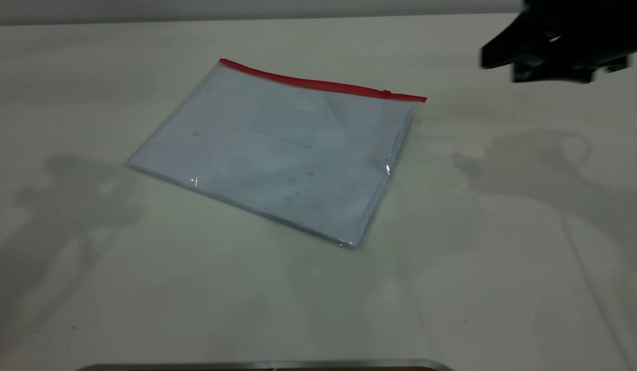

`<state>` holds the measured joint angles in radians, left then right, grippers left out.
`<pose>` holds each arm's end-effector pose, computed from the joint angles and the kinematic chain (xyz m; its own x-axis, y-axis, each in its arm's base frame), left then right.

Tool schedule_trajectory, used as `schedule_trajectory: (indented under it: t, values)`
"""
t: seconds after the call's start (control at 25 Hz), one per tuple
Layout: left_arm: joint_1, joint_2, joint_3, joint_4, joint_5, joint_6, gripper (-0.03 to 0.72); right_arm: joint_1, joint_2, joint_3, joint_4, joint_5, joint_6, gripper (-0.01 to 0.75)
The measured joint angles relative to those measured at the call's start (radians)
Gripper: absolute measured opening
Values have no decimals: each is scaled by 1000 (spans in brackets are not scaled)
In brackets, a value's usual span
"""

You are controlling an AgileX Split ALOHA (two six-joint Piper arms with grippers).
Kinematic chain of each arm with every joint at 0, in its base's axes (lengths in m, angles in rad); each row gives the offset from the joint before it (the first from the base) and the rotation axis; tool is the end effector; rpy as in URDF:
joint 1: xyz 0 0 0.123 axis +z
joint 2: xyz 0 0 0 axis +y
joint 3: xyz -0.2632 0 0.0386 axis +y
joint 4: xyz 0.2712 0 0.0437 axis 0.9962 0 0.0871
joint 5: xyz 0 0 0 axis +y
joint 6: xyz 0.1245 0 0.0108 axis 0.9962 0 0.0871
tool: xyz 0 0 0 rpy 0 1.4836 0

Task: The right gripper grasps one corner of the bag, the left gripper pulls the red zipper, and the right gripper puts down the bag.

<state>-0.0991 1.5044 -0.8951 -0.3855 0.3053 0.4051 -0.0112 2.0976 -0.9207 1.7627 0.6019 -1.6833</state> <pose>0.3512 -0.0491 0.1792 -0.7114 0.1065 -0.6947 0.2018 0.9778 -0.0567 0.3705 0.0654 0.0124 -0.8498 0.1082 -0.5159 -0.2103 0.8278 0.5201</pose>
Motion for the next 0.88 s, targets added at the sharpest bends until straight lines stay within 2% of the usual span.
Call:
schedule_trajectory:
  t: [0.2,0.52,0.88]
  values:
    - [-33,87,-73,-2,-9,1,562,0,211,-158,9,30,-13,553]
    - [-36,145,-123,-6,-17,0,563,5,402,-357,14,84,7,553]
    - [-36,153,-128,-6,-17,-4,563,119,500,-498,15,82,34,553]
